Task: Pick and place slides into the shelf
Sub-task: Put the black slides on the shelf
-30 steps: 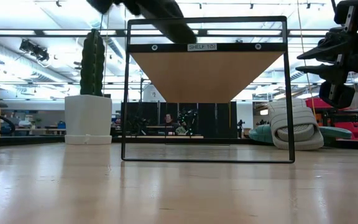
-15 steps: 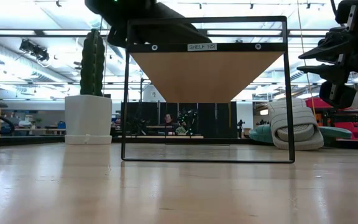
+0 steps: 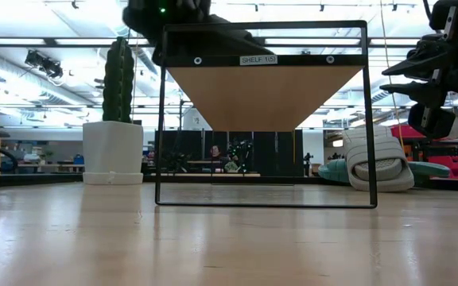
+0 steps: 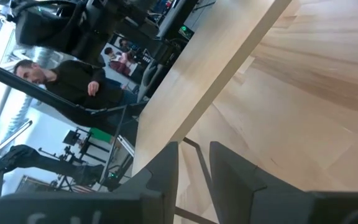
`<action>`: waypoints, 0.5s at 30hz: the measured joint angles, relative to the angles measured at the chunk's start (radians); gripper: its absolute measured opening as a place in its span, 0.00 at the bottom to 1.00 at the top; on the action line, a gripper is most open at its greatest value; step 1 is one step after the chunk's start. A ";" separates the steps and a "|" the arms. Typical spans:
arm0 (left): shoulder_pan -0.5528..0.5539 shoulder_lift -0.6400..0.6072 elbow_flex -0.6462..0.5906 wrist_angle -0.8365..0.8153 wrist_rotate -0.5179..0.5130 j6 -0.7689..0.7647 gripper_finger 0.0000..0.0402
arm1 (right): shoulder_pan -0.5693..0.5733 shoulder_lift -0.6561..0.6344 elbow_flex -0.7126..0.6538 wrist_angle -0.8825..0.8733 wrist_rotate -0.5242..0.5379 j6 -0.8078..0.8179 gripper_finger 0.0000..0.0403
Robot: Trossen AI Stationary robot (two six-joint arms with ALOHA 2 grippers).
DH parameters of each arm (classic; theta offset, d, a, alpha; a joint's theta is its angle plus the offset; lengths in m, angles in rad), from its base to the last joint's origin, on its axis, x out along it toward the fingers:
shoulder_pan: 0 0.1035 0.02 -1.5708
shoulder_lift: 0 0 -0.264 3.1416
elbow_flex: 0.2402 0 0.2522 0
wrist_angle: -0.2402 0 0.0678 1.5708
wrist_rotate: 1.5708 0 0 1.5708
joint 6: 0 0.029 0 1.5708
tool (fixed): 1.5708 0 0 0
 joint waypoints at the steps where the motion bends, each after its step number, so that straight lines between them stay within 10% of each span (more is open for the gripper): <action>1: 0.006 0.011 0.000 0.072 0.020 0.065 0.59 | 0.000 0.000 0.000 -0.001 0.000 0.000 0.24; 8: 0.079 0.084 0.000 0.609 0.157 0.527 0.59 | 0.000 0.013 0.000 -0.004 0.000 0.003 0.24; 15: 0.178 0.147 0.000 0.823 0.256 0.509 0.60 | 0.000 0.014 0.000 -0.005 0.000 0.003 0.24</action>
